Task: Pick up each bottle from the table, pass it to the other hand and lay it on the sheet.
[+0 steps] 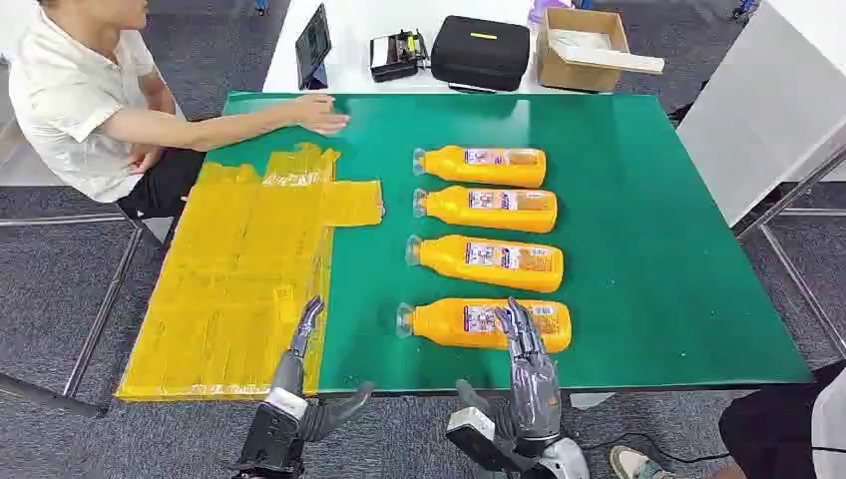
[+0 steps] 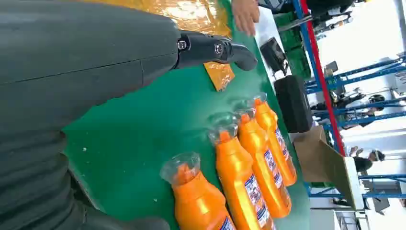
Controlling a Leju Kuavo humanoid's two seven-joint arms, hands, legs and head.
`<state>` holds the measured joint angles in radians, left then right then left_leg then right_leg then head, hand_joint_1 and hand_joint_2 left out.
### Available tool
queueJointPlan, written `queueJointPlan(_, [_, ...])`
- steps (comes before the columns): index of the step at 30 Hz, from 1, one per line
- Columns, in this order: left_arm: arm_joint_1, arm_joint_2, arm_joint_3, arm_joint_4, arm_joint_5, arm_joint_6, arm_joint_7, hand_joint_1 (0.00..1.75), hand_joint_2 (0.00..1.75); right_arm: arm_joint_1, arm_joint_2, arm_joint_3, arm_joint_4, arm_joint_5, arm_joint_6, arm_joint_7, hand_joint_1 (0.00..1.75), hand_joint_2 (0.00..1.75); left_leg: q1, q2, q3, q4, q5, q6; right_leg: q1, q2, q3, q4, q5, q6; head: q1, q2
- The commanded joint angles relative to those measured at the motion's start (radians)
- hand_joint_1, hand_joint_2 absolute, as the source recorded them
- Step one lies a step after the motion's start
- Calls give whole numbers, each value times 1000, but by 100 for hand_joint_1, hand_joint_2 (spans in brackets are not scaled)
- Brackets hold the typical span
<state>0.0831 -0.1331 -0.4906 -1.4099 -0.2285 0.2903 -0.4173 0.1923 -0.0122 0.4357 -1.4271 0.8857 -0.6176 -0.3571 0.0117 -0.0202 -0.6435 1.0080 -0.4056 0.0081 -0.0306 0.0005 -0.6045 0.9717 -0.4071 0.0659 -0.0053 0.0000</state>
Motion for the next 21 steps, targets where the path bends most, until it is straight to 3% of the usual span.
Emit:
queueJointPlan(1, [-21, 5, -6, 48, -1, -7, 7, 0, 175, -8, -76, 3, -1, 83, -76, 122, 0, 175, 0, 1, 7, 0, -3, 0, 1, 0, 7, -1, -2, -4, 0, 0])
queueJointPlan(7, [-38, -5, -10, 56, -7, -22, 14, 0, 175, -35, -158, -21, 10, 166, 43, 255, 0, 175, -1, 1, 4, -1, -1, 1, 0, -1, 4, -1, -1, -2, 0, 0])
queueJointPlan(11, [-43, -7, -11, 55, -7, -25, 15, 0, 175, -44, -168, -29, 14, 166, 56, 260, 0, 175, 0, 3, 9, 1, -4, 1, 1, 1, 10, -1, -3, -5, 0, 0])
queueJointPlan(17, [-42, -7, -10, 55, -7, -25, 15, 0, 175, -44, -164, -27, 14, 167, 56, 260, 0, 175, 0, 1, 4, -1, -1, 0, 1, 0, 4, -1, -1, -2, 0, 0])
queueJointPlan(21, [-71, -15, -7, 77, -4, -49, 21, 0, 175, -105, -199, -45, 78, 187, 140, 295, 0, 175, -1, 1, 3, -1, -1, 1, 0, 0, 3, -1, 0, -2, 0, 0])
